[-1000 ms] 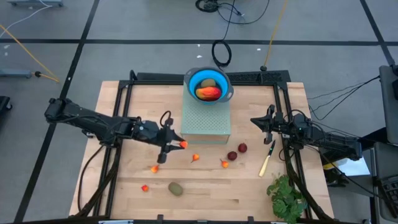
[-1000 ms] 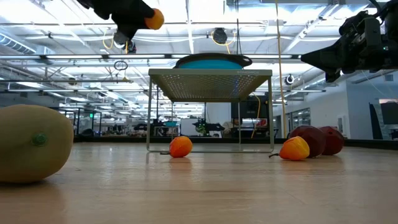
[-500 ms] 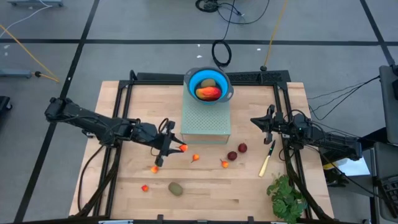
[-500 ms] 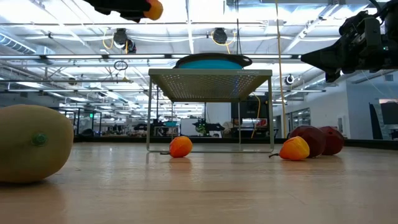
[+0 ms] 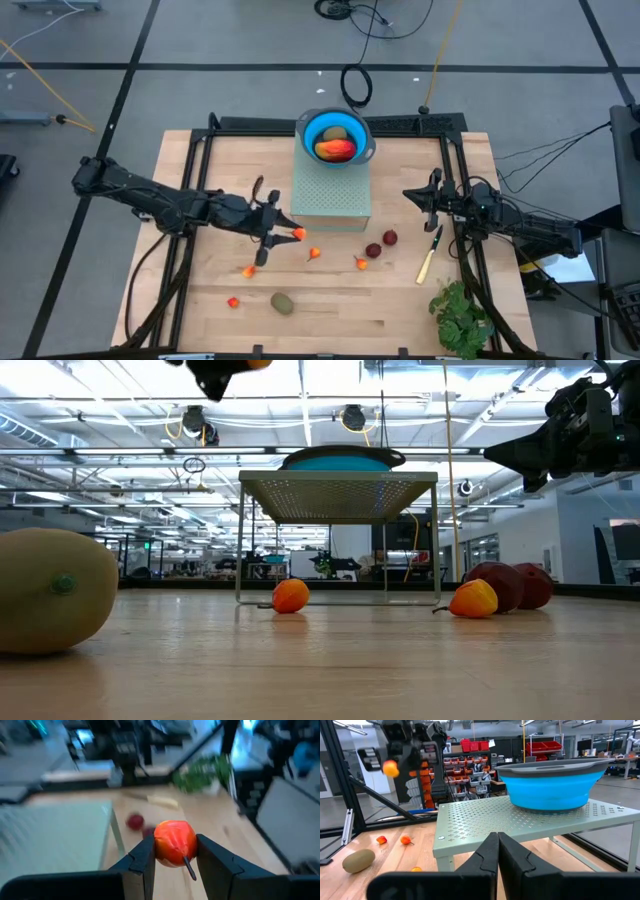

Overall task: Pick & Place Fruit
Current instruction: Put the pear into the blue strainer bowl on the shelf

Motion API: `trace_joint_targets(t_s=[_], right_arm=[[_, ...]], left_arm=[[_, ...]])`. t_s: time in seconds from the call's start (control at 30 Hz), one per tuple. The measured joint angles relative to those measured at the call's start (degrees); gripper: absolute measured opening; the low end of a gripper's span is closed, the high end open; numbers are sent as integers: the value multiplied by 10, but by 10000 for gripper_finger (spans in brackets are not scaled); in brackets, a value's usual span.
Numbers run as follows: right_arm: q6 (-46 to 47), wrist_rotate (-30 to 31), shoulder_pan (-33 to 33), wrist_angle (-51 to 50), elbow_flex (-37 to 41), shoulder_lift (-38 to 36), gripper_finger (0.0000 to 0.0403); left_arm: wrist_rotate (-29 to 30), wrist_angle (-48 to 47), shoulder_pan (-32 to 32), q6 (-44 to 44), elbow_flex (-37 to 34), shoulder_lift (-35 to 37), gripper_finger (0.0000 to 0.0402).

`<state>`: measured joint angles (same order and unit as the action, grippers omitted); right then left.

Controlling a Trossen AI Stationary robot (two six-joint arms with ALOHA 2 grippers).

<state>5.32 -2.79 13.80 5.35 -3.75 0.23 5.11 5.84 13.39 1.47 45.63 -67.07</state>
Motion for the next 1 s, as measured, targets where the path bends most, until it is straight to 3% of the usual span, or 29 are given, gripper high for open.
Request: trace_joint_targets(t_s=[0.17, 0.5, 0.83, 1.0], right_arm=[[0, 0, 0, 0, 0, 0, 0], [11, 0, 0, 0, 0, 0, 0], [11, 0, 0, 1, 0, 0, 0], [11, 0, 0, 1, 0, 0, 0]], left_arm=[[35, 89, 2, -39, 0, 0, 118], [40, 178, 2, -107, 0, 0, 118], [39, 184, 14, -121, 0, -14, 118], [61, 163, 17, -80, 0, -24, 118]])
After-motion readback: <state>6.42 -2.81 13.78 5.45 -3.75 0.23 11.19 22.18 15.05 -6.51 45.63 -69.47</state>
